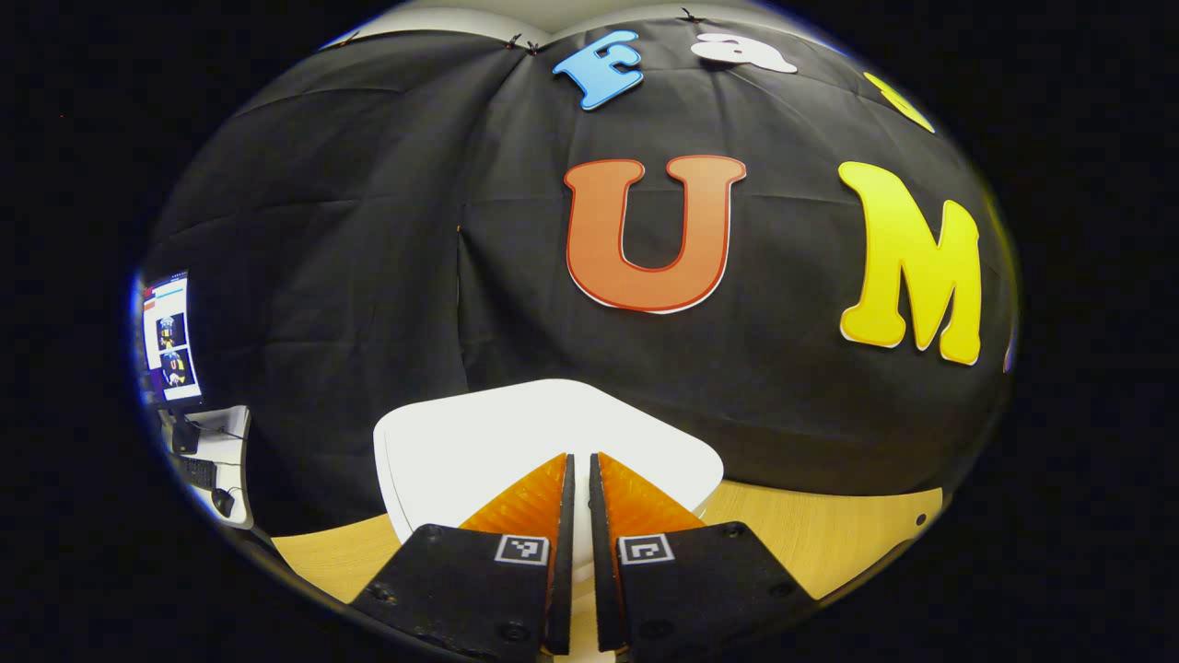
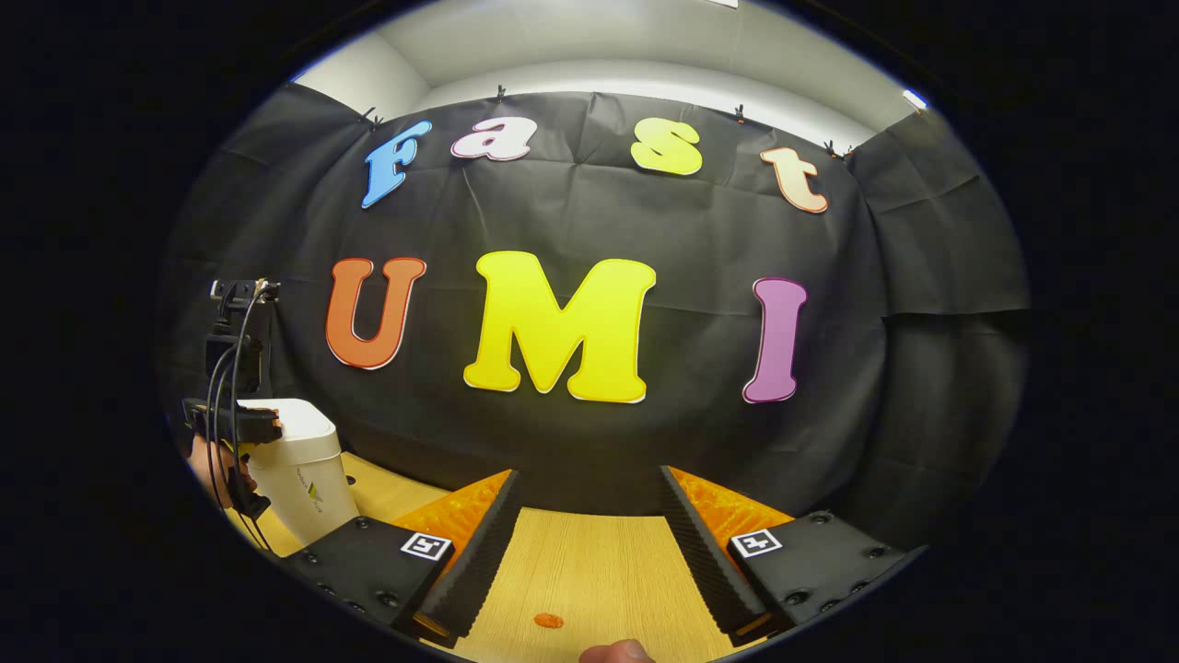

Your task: Press the lid of the desktop garbage bin to open it, pick up the crumpled paper on the desktop and throw it into the bin, then pick up the pop can on the desktop and drop it into the bin, and finally close the garbage bin lid.

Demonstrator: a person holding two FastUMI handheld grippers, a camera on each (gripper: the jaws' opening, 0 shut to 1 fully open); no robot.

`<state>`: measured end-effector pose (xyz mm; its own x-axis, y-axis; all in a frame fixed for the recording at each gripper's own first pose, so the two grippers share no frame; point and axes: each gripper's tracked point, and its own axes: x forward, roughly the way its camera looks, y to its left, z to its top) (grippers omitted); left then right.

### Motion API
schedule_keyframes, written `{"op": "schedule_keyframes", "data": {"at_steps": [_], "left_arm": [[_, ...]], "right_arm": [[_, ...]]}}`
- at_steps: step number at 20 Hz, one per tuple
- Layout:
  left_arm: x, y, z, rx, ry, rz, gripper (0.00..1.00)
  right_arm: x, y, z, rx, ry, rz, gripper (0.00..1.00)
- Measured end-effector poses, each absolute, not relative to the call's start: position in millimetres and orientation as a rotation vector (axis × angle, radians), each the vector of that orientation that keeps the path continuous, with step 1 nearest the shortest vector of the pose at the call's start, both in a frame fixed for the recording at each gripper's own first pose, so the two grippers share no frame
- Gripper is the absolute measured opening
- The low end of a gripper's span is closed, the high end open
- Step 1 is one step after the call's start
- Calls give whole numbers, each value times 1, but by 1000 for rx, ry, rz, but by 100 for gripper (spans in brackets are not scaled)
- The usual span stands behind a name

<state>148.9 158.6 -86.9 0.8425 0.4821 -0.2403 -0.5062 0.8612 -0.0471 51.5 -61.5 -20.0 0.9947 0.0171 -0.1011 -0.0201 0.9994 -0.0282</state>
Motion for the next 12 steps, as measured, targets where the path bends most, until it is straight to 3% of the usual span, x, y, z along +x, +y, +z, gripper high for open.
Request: {"op": "schedule_keyframes", "data": {"at_steps": [6,12], "left_arm": [[147,159,-96,-140,217,582,7],[146,160,-84,-123,176,561,5]], "right_arm": [[50,-60,-23,-18,104,26,94],[48,-57,-27,-3,113,34,94]]}}
